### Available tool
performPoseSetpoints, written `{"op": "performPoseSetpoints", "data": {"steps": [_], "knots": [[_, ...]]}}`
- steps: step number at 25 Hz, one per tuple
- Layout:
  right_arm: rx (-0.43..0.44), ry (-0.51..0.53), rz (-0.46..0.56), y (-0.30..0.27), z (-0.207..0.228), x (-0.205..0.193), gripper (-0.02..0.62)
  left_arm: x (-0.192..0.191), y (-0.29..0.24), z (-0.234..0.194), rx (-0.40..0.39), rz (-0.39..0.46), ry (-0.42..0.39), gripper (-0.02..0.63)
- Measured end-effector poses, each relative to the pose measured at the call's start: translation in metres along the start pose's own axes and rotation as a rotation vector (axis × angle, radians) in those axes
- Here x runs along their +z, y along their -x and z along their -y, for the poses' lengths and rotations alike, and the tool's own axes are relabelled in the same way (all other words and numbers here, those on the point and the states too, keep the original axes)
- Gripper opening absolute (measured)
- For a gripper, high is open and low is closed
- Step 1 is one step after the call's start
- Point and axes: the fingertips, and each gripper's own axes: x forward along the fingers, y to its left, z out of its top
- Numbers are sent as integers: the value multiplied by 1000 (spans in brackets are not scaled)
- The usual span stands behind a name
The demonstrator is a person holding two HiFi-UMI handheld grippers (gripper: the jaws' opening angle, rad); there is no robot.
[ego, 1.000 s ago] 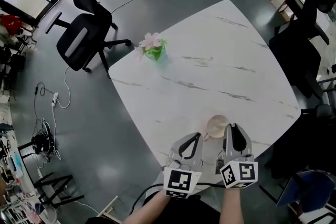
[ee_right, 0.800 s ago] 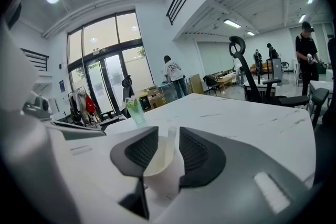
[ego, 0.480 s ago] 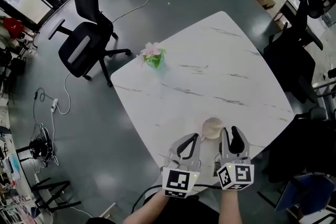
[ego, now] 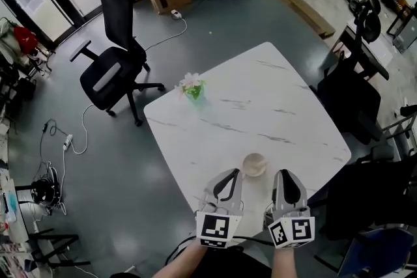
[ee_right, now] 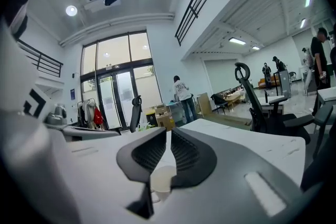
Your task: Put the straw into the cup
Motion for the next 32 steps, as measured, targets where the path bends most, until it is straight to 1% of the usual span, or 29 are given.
{"op": "performPoseSetpoints", "data": {"steps": [3,6,9,10,13,23,27,32], "knots": [[39,7,49,15,-10,21,2,16,13,2,26,43,-12,2],[84,18,83,28,-21,34,2,26,28,7,48,89,-18,2],[125,36,95,39,-30,40,2,35,43,12,81,137,40,2],[132,38,97,43,-34,42,1,37,47,14,86,148,43,2],[146,38,98,59,-42,46,0,37,60,22,82,161,4,2],[180,56,121,106,-48,47,0,36,103,49,135,216,-8,2],[188,54,139,116,-50,54,0,46,115,57,145,240,-31,2],[197,47,147,120,-47,53,0,46,118,63,153,244,-48,2]]}}
